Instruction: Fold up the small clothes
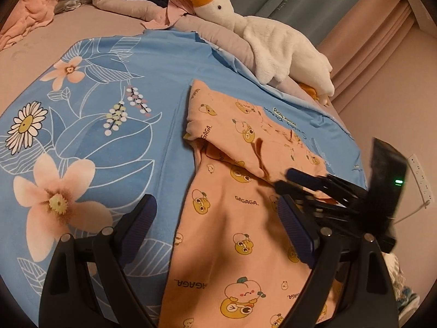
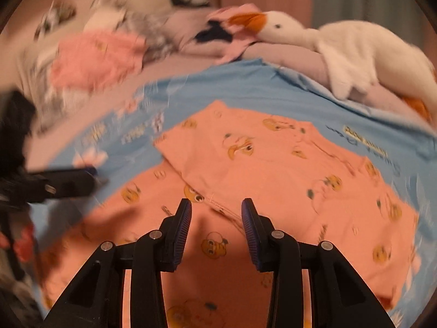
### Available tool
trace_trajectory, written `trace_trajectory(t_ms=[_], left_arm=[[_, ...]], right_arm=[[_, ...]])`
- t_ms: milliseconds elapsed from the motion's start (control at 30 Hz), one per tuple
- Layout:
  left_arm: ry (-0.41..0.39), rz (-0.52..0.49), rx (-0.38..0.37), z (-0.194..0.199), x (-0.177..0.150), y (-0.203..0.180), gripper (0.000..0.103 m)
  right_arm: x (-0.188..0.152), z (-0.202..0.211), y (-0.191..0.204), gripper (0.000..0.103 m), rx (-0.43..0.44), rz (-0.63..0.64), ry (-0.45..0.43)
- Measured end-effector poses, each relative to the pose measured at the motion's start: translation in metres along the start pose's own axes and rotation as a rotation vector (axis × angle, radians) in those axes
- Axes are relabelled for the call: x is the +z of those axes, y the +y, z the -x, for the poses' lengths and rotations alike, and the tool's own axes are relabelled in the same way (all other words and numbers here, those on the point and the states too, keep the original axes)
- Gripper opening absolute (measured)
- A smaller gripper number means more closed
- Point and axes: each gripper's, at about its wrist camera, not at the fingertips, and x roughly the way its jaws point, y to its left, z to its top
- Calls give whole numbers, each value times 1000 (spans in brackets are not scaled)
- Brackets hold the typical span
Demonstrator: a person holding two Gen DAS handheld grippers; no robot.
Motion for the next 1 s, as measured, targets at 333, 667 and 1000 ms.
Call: trace_trajectory(t_ms=[333,667,1000], left_arm=[[22,32,-17,-5,-1,10,90],[50,23,-7,-6,-5,-1,90],[90,-6,10,-17,-12,-15,90]], right_arm=[[-1,1,-38,10,90,-216,-42],[-52,83,-123,10,49,-682,-392],[-129,70,-159,10,-34,-901,-285]])
